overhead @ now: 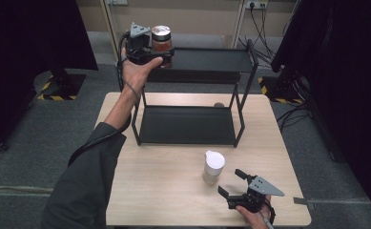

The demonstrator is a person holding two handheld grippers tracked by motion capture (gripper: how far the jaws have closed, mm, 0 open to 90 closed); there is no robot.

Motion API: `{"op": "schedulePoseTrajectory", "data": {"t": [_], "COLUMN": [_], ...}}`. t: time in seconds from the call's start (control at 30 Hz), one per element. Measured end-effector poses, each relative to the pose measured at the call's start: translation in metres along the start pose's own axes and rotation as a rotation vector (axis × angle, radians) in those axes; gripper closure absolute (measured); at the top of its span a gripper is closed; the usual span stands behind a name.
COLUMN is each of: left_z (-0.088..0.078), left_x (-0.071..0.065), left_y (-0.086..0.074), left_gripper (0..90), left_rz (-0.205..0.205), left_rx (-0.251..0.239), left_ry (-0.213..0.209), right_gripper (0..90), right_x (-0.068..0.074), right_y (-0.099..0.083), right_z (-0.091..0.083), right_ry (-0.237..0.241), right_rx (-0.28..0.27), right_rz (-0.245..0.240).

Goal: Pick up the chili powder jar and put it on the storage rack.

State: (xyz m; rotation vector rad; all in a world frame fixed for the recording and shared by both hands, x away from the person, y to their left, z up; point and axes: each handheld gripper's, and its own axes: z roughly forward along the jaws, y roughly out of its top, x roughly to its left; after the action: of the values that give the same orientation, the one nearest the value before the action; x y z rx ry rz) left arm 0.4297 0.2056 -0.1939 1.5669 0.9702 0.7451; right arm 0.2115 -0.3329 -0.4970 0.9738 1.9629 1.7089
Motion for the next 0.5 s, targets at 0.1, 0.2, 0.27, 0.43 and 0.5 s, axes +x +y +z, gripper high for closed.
{"op": "schedulePoseTrajectory", "data": {"t": [0.1,0.2,0.27,0.43,0.5], "left_z": [-0.006,-0.011,-0.014,-0.024,-0.027], "left_x": [-0.001,-0.002,-0.002,-0.001,-0.001], "left_y": [-0.002,-0.005,-0.007,-0.018,-0.022], "left_gripper": [0.6,0.6,0.7,0.9,0.9], "left_rz": [0.005,0.011,0.011,0.0,0.009], "left_rx": [-0.007,-0.01,-0.011,-0.031,-0.03], "left_ry": [-0.015,-0.022,-0.027,-0.045,-0.047], "right_gripper": [0.4,0.4,0.4,0.4,0.4], "right_x": [0.0,0.0,0.0,0.0,0.0], "right_y": [0.0,0.0,0.0,0.0,0.0], "right_z": [0.0,0.0,0.0,0.0,0.0], "right_ry": [0.0,-0.001,-0.001,-0.002,-0.003], "right_rx": [-0.001,-0.001,-0.001,-0.001,0.0], "right_rz": [0.001,0.001,0.0,0.0,0.001]}}
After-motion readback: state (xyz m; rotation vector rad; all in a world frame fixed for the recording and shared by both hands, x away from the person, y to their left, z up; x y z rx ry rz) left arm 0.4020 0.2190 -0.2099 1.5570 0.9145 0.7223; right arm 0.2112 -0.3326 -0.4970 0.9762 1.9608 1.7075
